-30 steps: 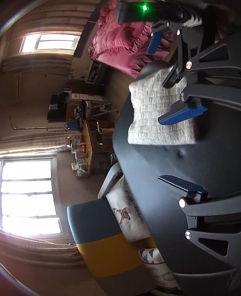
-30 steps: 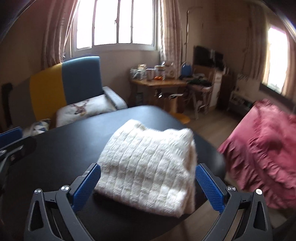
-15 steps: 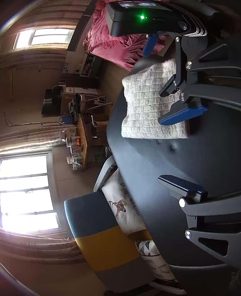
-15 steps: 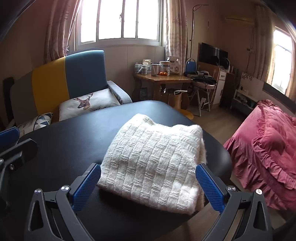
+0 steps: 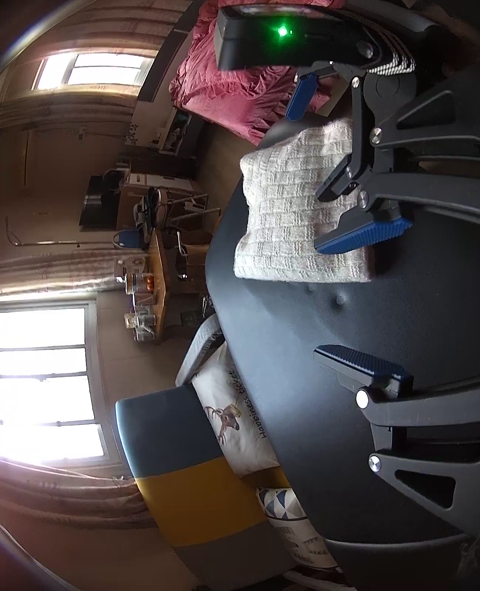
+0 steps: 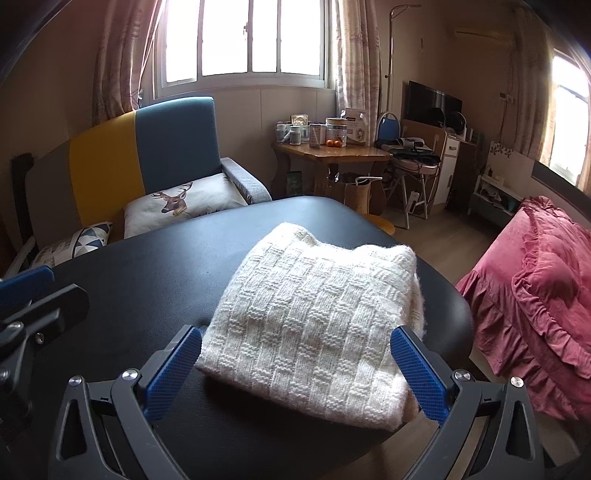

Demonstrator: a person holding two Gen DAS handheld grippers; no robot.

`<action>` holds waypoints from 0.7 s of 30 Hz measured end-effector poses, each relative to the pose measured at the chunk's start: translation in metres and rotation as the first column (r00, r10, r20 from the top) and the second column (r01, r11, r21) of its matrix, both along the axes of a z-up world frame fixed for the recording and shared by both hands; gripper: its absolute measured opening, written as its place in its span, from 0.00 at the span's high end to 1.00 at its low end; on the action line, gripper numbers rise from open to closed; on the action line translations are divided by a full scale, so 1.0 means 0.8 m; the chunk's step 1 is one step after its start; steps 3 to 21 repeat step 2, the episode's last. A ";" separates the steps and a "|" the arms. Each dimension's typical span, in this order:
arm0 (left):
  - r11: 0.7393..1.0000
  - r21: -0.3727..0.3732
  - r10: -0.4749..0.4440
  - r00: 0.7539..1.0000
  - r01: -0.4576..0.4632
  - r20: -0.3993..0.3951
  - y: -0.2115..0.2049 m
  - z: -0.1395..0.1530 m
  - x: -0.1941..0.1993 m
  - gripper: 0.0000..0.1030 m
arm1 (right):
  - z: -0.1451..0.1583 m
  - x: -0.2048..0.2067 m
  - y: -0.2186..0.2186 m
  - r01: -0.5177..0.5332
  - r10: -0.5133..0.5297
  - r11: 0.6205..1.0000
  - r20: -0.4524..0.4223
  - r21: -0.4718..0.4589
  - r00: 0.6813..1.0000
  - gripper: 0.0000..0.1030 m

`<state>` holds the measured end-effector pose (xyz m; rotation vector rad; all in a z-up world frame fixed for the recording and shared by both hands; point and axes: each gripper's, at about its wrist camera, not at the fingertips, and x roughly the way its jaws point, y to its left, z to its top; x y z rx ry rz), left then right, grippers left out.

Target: Fold clothes

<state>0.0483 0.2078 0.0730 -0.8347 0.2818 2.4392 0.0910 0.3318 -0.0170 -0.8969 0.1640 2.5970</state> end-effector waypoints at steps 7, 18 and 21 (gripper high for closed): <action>1.000 -0.001 0.014 1.000 -0.014 0.008 -0.002 -0.002 -0.005 0.50 | 0.000 -0.001 0.002 0.002 -0.002 1.000 0.001 0.001 1.000 0.00; 1.000 -0.001 0.014 1.000 -0.014 0.008 -0.002 -0.002 -0.005 0.50 | 0.000 -0.001 0.002 0.002 -0.002 1.000 0.001 0.001 1.000 0.00; 1.000 -0.001 0.014 1.000 -0.014 0.008 -0.002 -0.002 -0.005 0.50 | 0.000 -0.001 0.002 0.002 -0.002 1.000 0.001 0.001 1.000 0.00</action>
